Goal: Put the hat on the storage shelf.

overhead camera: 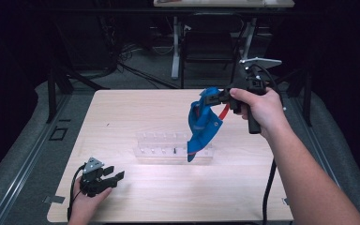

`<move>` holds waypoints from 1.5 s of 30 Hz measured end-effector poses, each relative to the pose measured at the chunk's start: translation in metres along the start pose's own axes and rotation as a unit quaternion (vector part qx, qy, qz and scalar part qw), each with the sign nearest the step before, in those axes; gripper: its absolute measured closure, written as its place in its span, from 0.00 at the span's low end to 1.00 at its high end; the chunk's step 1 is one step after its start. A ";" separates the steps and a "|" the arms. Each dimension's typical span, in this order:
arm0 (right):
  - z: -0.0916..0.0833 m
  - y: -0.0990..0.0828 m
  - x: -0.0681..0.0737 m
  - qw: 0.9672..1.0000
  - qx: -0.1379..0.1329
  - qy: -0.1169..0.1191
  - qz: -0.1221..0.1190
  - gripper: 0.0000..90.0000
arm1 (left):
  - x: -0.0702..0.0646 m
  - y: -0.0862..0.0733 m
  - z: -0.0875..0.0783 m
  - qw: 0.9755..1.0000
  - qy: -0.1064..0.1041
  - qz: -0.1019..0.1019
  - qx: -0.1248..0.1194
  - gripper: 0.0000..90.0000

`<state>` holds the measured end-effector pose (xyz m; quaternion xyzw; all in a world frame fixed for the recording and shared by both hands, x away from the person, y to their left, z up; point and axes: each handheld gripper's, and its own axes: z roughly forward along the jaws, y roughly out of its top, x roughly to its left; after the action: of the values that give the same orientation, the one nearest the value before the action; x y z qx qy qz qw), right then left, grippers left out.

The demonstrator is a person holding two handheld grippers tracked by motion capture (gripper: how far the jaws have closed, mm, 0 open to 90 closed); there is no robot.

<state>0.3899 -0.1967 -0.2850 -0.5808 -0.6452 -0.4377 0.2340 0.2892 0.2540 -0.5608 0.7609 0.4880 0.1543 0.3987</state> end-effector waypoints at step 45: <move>0.063 0.021 0.015 1.000 -0.003 0.017 -0.010 1.00 | -0.134 0.102 0.011 0.982 -0.107 0.138 -0.074 0.75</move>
<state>0.4196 -0.1369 -0.2986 -0.5676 -0.6452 -0.4520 0.2391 0.2956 0.1123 -0.4695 0.8014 0.3201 0.1611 0.4790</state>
